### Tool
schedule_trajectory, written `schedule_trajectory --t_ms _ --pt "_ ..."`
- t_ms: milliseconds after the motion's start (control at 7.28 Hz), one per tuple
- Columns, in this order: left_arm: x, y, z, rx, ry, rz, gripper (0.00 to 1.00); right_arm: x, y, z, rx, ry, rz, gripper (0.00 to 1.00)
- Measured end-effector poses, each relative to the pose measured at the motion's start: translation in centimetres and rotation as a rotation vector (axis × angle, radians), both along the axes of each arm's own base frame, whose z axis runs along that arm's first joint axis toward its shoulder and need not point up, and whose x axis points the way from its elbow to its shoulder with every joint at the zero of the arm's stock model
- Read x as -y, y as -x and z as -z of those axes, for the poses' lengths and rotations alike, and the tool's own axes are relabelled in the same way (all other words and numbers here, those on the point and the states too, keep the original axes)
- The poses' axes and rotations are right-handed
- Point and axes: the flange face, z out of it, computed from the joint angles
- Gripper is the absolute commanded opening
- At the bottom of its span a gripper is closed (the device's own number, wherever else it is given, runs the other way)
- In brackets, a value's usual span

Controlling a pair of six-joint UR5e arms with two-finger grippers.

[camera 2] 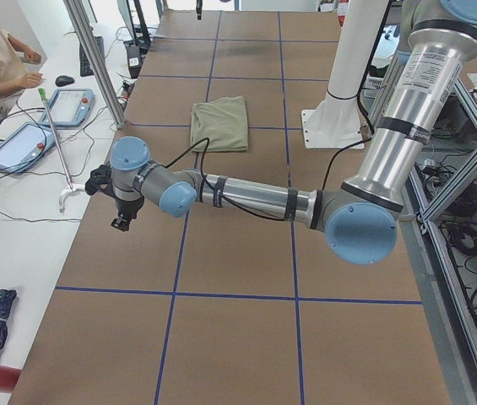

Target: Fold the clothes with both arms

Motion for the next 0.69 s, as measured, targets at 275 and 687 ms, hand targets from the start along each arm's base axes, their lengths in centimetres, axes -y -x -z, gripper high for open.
schedule_trajectory --t_ms 275,687 --pt "-2.0 4.1 -2.7 -0.048 0.086 -0.041 1.00 -1.2 -2.3 2.3 -0.062 0.039 0.054 1.00" --pt "-7.2 6.4 -3.6 -0.119 0.228 0.010 1.00 -1.7 -1.9 3.7 -0.085 0.095 0.068 1.00"
